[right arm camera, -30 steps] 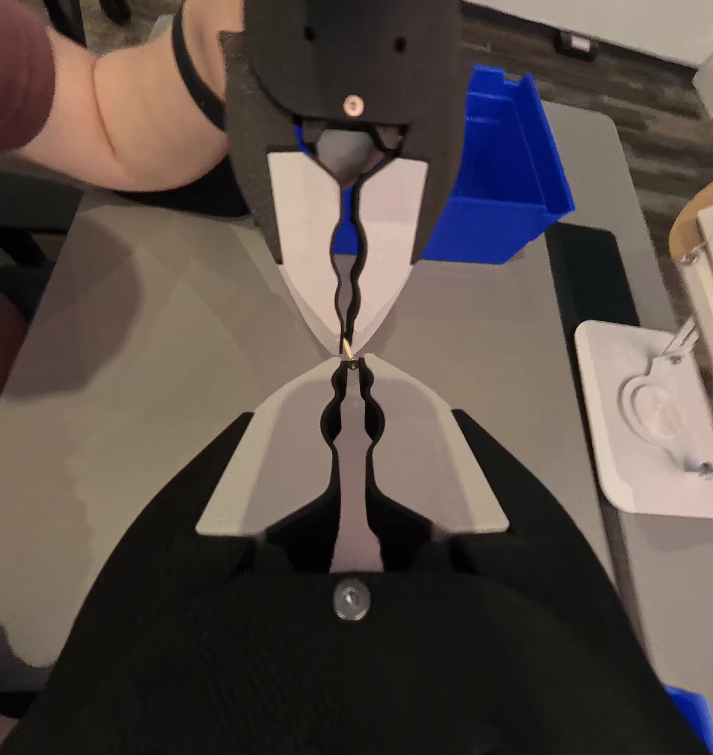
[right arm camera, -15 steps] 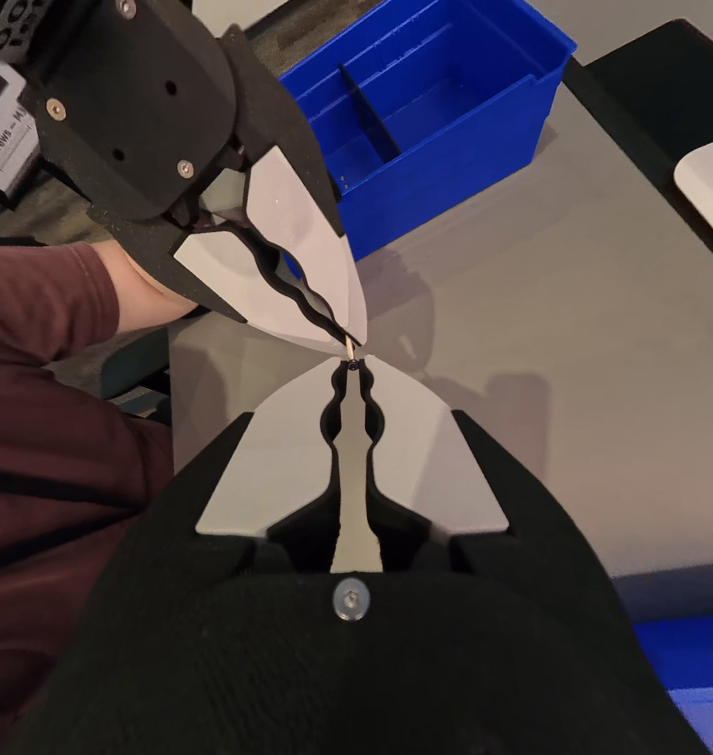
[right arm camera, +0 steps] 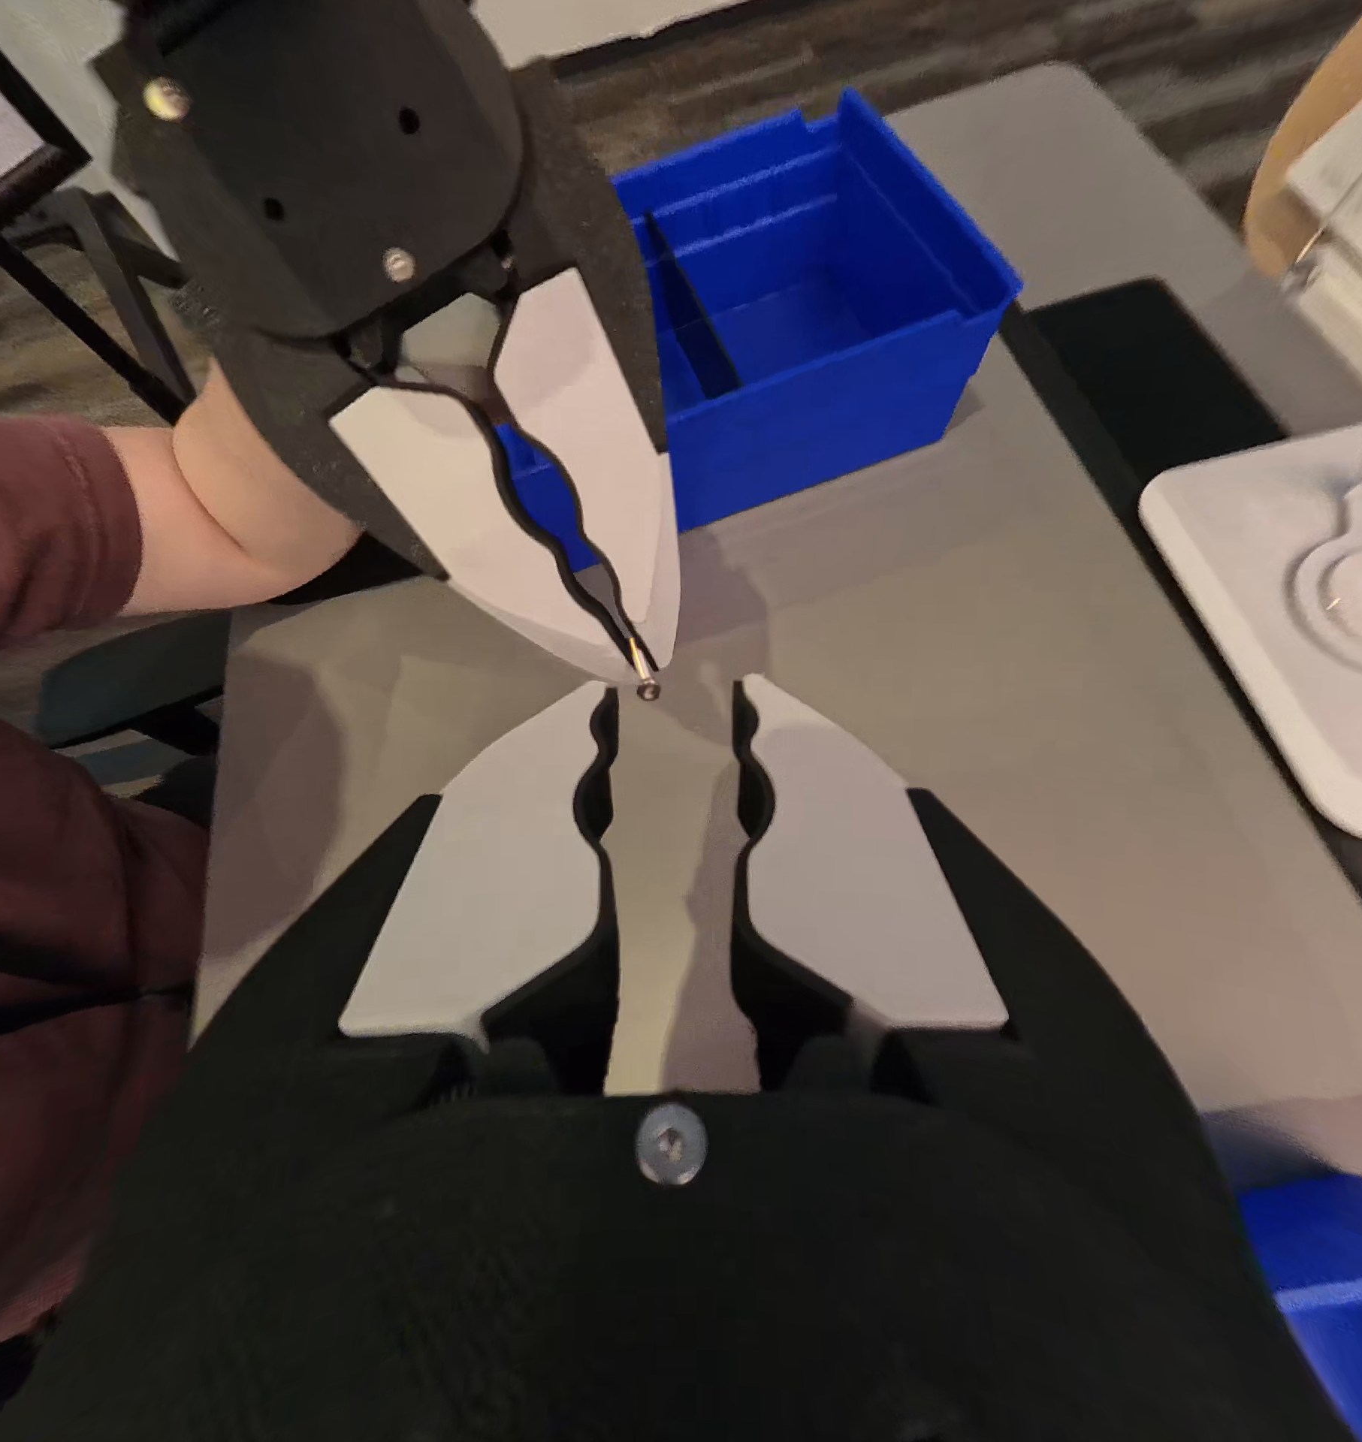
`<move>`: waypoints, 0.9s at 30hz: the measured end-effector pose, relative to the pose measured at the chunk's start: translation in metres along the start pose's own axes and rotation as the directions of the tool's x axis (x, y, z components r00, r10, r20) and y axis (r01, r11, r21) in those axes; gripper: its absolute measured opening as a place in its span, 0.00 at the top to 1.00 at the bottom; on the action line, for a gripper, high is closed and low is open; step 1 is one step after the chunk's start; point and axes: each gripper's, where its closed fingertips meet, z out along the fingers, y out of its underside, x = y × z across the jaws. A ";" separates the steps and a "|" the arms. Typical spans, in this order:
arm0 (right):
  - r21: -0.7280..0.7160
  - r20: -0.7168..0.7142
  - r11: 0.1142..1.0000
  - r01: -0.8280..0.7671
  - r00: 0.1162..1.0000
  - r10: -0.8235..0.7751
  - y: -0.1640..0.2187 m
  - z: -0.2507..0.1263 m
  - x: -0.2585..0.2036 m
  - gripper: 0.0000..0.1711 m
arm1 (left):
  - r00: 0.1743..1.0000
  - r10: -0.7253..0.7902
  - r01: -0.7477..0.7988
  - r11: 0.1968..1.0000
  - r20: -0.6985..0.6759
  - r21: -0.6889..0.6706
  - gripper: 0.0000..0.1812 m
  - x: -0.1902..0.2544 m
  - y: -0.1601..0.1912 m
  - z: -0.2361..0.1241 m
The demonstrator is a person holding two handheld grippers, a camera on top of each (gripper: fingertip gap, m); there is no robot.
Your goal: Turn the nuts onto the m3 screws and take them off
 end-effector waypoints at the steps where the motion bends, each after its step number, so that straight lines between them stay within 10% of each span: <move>1: 0.028 -0.011 0.999 0.044 0.999 -0.044 -0.005 -0.004 -0.001 0.82 | 1.000 -0.008 0.009 0.999 -0.013 0.034 0.99 0.000 -0.004 -0.003; 13: 0.491 0.016 0.826 0.276 0.946 -0.325 -0.066 -0.067 -0.045 0.82 | 0.978 0.051 0.068 0.840 -0.203 0.538 0.99 0.019 -0.070 -0.044; 27: 0.579 0.038 0.746 0.330 0.903 -0.429 -0.074 -0.071 -0.069 0.83 | 0.941 0.122 0.114 0.764 -0.315 0.635 0.99 0.042 -0.084 -0.057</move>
